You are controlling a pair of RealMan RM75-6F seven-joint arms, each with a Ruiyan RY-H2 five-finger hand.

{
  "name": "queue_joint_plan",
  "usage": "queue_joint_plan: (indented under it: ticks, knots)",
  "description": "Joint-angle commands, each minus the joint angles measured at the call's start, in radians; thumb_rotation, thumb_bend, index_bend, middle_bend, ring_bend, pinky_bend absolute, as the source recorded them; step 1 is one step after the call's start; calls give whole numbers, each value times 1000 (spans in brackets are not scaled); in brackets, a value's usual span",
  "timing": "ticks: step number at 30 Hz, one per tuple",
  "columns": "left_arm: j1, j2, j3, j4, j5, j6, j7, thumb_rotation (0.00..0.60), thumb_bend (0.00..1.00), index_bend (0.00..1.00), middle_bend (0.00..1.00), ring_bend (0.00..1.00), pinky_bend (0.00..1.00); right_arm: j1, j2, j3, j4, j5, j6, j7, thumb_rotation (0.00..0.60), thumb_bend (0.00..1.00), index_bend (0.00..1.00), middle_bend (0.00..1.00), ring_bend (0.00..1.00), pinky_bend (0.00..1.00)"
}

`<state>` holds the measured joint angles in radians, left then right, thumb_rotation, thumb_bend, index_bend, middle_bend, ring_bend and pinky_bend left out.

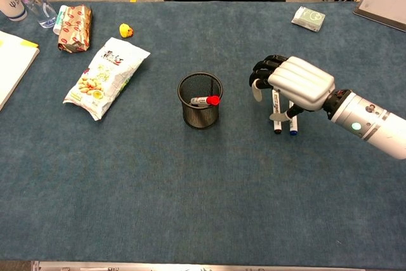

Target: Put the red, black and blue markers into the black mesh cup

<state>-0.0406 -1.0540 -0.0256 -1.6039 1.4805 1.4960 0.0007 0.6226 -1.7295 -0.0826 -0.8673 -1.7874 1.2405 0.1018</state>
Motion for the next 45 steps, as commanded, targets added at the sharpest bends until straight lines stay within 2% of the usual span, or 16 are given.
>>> queue_joint_plan:
  ticks: [1,7,13,40,45]
  knots:
    - [2,1,1,0,0,2,-1,600,195,101,167,193,242,-4,15,-7,-15,-5,11,-1,600,100,513,358,197,190]
    - [4,-1,2,-1,1,3,0,600,196,101,166,193,243,-29,84,-47,-67,-21,30,-18,600,100,513,358,197,190]
    - [1,-2,3,-2,3,-1,3,600,196,101,167,193,242,-45,115,-55,-91,-7,20,-27,600,100,513,358,197,189]
    - [12,7,5,6,-6,0,-29,600,195,101,166,193,242,3,-6,-31,0,-1,-42,-18,600,101,513,358,197,190]
    - [15,8,6,8,-10,-1,-31,600,195,100,167,193,243,6,-19,-34,11,-5,-41,-25,600,145,513,358,197,190]
